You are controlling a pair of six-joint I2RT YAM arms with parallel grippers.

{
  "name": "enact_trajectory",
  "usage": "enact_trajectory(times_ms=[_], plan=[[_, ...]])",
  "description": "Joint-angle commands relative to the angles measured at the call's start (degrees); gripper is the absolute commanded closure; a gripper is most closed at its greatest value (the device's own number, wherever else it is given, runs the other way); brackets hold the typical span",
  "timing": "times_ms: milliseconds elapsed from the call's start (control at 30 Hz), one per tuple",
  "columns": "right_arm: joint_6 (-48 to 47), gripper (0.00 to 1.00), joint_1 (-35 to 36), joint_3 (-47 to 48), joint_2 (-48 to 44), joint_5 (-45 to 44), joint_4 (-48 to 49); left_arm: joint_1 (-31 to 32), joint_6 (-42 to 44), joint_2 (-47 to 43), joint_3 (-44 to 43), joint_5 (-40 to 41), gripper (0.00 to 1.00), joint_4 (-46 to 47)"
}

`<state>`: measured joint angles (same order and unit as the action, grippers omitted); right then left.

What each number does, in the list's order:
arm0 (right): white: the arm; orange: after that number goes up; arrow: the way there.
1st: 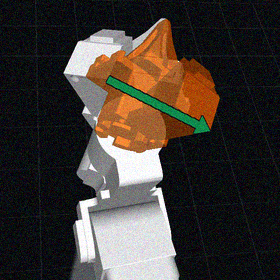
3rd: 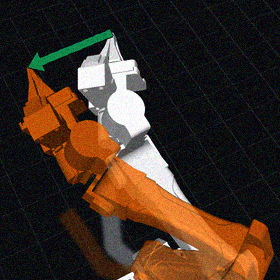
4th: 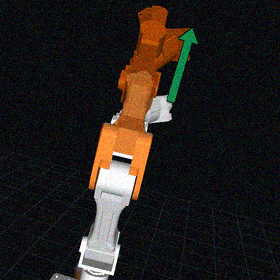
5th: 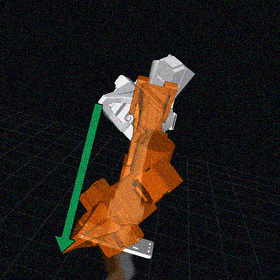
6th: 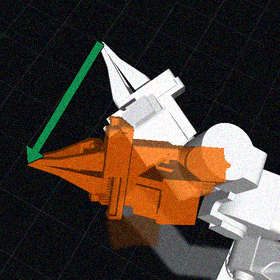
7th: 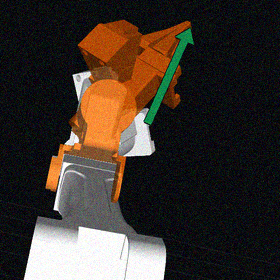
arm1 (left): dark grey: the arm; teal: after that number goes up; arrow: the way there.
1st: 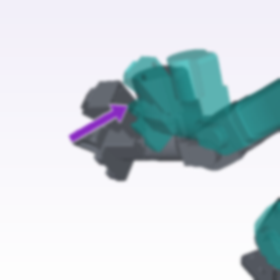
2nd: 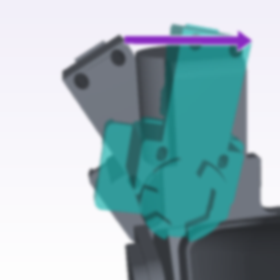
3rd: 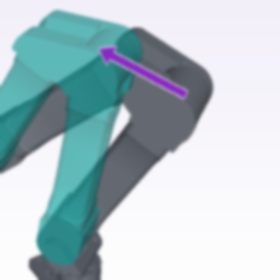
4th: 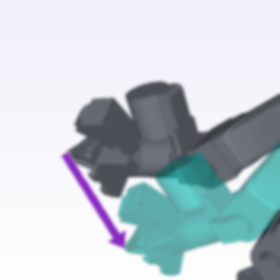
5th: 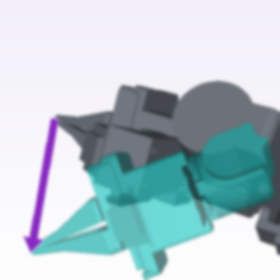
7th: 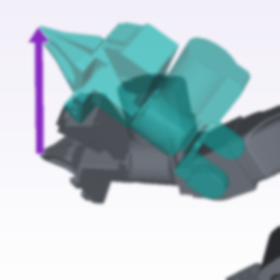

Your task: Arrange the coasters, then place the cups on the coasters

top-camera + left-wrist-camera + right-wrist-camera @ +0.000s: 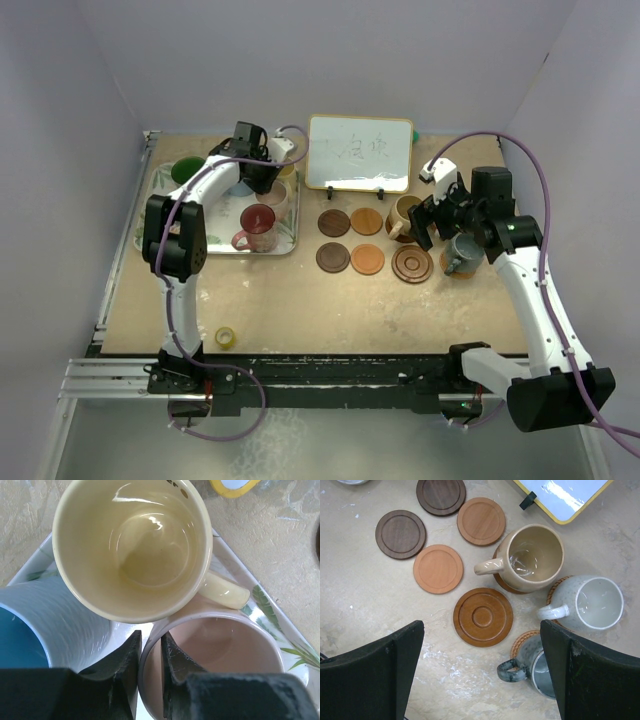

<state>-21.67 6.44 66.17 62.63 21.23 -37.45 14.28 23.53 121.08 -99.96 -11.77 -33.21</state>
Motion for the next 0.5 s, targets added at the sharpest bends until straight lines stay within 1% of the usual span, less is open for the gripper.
enact_trajectory(times_ms=[0,167,467], plan=[[-0.74,0.00,0.07,0.14,0.01,1.75,-0.17,-0.06,2.40,-1.07,-2.06,-1.25,0.86,-0.41],[-0.69,0.00,0.07,0.10,-0.05,1.79,-0.10,-0.13,4.76,-2.78,-2.28,0.47,0.97,-0.57],[-0.72,0.00,0.07,0.10,-0.10,1.97,-0.17,-0.28,9.98,-8.93,-2.32,4.51,0.97,-0.27]])
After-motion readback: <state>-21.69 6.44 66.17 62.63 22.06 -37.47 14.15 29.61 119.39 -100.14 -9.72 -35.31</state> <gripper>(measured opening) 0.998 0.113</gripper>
